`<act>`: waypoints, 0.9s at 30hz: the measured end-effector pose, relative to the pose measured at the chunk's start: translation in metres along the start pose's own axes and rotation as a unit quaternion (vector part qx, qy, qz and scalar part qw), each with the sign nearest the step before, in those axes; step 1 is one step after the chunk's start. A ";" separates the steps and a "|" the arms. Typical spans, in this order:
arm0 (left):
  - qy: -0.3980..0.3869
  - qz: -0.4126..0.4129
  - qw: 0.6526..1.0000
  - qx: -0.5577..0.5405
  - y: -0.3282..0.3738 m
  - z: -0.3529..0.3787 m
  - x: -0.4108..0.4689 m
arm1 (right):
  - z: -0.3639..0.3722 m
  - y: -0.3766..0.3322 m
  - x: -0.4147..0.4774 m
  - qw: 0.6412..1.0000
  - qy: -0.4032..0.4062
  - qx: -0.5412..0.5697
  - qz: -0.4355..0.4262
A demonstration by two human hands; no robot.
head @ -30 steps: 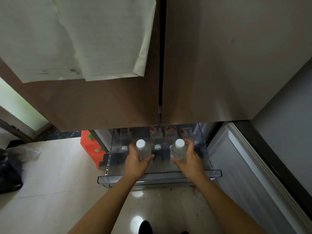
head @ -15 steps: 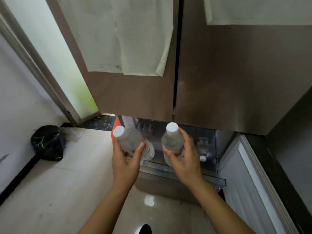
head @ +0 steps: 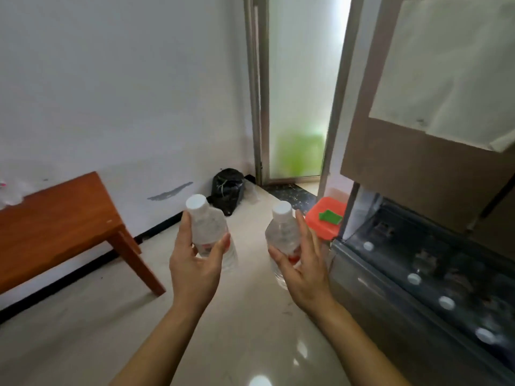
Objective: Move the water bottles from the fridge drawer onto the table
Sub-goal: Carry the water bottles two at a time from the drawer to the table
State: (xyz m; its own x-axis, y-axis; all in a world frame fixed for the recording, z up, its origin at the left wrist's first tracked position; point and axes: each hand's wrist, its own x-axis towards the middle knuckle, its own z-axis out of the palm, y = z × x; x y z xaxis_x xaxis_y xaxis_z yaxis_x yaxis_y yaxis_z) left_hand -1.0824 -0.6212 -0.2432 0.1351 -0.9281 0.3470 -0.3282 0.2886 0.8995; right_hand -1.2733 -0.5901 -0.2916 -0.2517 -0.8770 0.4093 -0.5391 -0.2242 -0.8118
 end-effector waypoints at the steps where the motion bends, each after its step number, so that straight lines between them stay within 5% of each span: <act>1: 0.023 -0.005 1.000 -0.001 -0.008 -0.027 0.003 | 0.023 -0.014 0.000 1.000 -0.018 0.016 -0.011; 14: 0.184 -0.051 0.977 0.098 -0.129 -0.386 0.035 | 0.361 -0.209 -0.035 0.974 -0.189 0.089 -0.090; 27: 0.276 -0.090 0.941 0.173 -0.258 -0.560 0.141 | 0.626 -0.279 0.009 0.934 -0.309 0.149 -0.100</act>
State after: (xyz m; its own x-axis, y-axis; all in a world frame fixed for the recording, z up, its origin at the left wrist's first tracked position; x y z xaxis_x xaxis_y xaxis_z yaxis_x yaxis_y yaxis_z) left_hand -0.4554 -0.6945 -0.2780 0.6510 -0.6635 0.3688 -0.5256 -0.0435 0.8496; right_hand -0.6222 -0.8012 -0.3221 0.3923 -0.8618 0.3215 -0.2551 -0.4377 -0.8622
